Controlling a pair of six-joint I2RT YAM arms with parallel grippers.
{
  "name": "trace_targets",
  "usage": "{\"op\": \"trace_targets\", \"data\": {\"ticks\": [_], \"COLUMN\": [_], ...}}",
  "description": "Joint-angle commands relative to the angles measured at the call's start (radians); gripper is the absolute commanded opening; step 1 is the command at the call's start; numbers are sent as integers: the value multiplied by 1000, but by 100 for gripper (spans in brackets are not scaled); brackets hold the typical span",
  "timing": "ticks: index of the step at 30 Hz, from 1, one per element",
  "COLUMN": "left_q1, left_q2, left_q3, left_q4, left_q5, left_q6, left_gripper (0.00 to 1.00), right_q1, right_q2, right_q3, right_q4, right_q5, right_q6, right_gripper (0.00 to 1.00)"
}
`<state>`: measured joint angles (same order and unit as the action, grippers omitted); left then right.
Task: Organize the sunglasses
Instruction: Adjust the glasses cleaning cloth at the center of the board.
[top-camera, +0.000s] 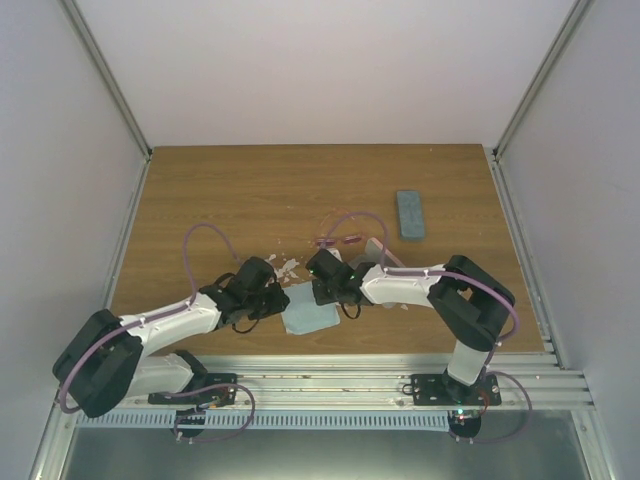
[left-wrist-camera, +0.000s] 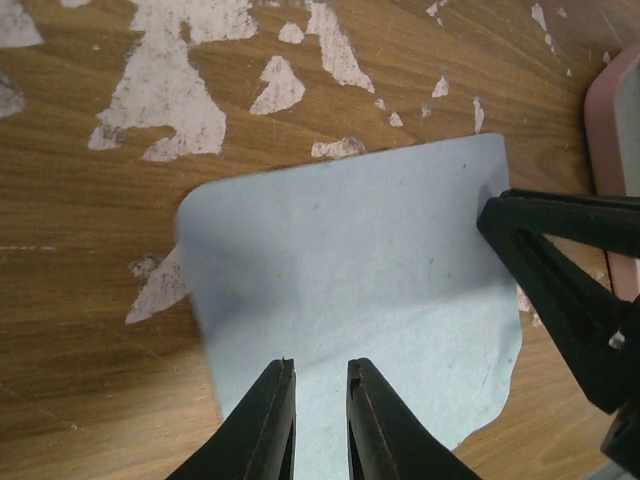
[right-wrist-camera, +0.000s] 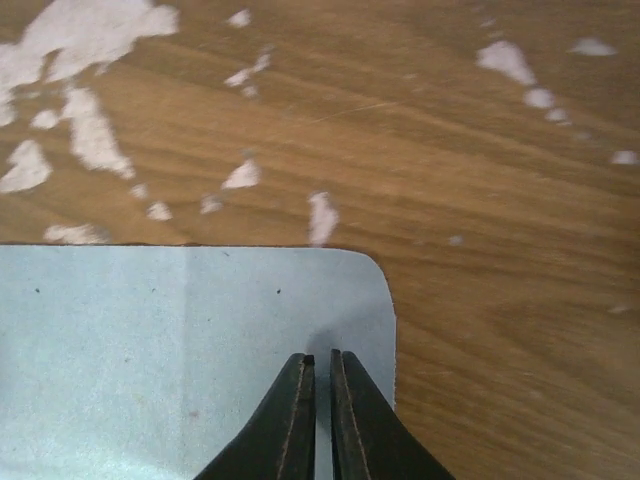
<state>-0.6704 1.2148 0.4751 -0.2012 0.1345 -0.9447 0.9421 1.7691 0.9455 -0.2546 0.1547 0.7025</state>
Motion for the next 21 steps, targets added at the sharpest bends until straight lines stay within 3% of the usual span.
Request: {"op": "trace_targets", "data": {"ticks": [1,6,14,21], "left_q1": [11,11,-2,-59], "left_q2": [15,26,72,142], "left_q3": [22,18,13,2], "left_q4": [67,96,199,209], "left_q5": [30,83,256,211], "left_q6": [48,64,102,70], "left_gripper": [18,19,18,14], "right_q1": [-9,-9,-9,-9], "right_q2": [30,11,-111,-209], "right_q3": [-37,-37,-30,-87], "right_q4": [-148,-214,-102,-115], "right_q5": [167,253,127,86], "right_q6": [108,166,68,71], "right_gripper": [7,7,17,25]}}
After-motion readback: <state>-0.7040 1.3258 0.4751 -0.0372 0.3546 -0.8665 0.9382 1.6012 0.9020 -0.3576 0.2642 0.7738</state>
